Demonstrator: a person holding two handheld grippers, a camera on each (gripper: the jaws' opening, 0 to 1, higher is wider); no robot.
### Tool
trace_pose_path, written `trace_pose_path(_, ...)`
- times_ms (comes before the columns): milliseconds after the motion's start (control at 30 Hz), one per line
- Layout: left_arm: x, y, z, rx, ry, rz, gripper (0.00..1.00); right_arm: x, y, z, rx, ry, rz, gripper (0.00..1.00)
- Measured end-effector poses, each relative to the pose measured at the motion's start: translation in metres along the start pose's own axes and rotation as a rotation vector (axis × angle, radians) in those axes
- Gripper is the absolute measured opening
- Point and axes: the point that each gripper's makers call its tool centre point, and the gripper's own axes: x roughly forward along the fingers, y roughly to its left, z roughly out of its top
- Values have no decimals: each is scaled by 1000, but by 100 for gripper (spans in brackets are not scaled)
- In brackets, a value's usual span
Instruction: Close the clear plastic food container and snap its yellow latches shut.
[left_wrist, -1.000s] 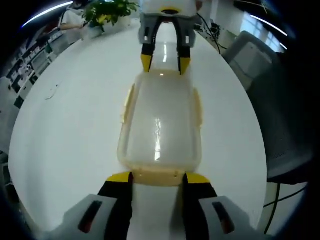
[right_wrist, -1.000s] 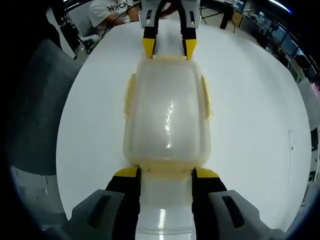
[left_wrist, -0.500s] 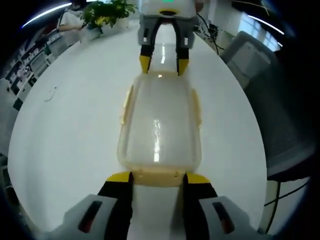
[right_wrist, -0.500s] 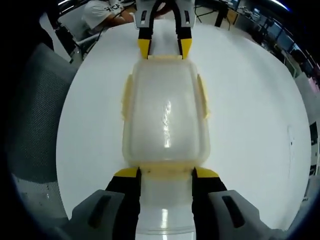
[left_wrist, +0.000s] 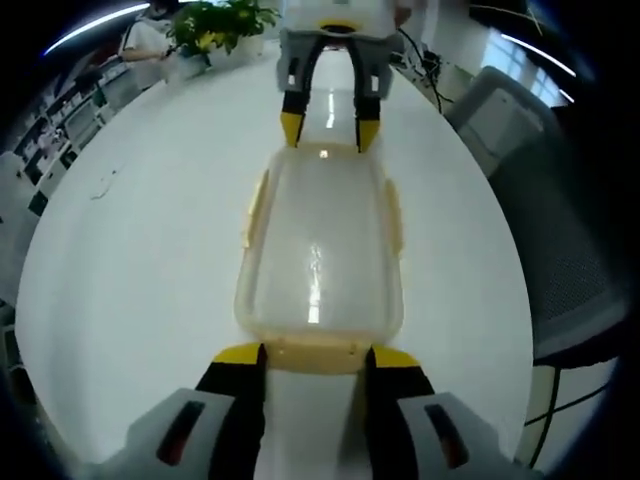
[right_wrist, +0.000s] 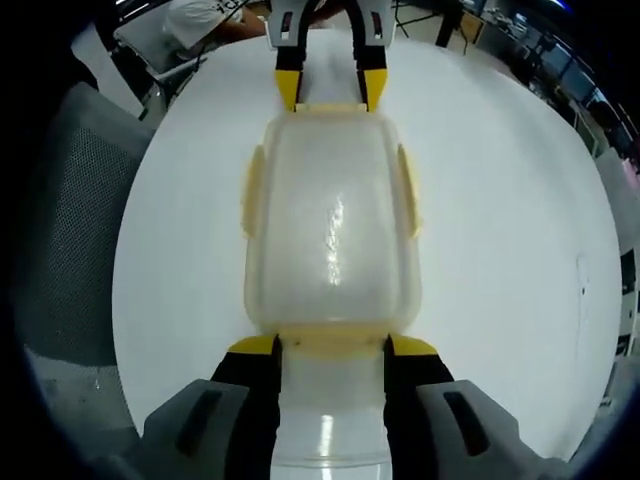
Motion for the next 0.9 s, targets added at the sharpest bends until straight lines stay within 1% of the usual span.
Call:
trace_pose_path(67,0,0,0,-12,3,0,33,-1,0,-1,1,-9,-4,37)
trace_pose_path(133,-1,-2,0,-39,5,-14,33,-2,-1,-1,-2,-7,-11,37)
trace_pose_path(300,-8,-4,1,-25,2,-14,33,-7,4,3,-2,-17,4,37)
trace_pose_path(467,-17,-7,2,-8,-25,-14,33,-9,8,6,12,-42,16,37)
trace_pose_path(600,-22,-10,-1,-18,-21,-12,33,-13,10,14,11,-71,10,36)
trace_pose_path(733,-26,-10,-5,-32,-13,-7,33,-18,10,22,-5,-78,13,36)
trace_pose_path(900,-35,-8,1,-35,-57,-8,33,-23,8,21,-4,-84,21,36)
